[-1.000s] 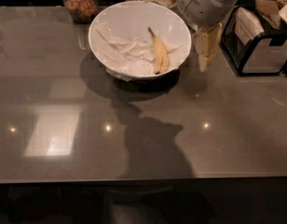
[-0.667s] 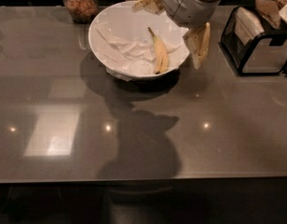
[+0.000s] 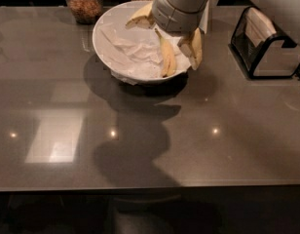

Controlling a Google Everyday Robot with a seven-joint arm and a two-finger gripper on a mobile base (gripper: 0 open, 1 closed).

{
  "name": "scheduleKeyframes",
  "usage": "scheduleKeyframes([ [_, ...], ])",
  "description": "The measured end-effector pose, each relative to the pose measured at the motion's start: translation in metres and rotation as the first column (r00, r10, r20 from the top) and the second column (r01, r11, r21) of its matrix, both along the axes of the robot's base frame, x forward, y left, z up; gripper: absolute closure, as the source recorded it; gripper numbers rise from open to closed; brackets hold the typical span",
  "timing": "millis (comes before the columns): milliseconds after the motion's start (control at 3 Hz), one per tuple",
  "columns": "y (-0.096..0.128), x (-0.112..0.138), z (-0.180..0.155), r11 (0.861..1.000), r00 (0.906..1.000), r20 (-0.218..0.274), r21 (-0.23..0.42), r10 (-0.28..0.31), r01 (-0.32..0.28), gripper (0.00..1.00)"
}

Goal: Pick banana from white bowl

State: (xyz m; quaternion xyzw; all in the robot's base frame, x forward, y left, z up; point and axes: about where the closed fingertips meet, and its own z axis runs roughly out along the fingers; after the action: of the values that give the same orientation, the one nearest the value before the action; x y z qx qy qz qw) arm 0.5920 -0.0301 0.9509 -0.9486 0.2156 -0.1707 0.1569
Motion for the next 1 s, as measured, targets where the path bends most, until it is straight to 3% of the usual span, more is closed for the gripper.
scheduleKeyframes([
  [333, 0.0143, 0.0176, -0.0030, 0.995, 0.9914, 0.088, 0.018, 0.096, -0.098, 0.00],
  [667, 0.0143, 0.0176, -0.0029, 0.995, 0.9914, 0.088, 0.018, 0.097, -0.099, 0.00],
  [1000, 0.0167, 0.0232, -0.0018, 0.992, 0.9849, 0.122, -0.023, 0.123, -0.121, 0.00],
])
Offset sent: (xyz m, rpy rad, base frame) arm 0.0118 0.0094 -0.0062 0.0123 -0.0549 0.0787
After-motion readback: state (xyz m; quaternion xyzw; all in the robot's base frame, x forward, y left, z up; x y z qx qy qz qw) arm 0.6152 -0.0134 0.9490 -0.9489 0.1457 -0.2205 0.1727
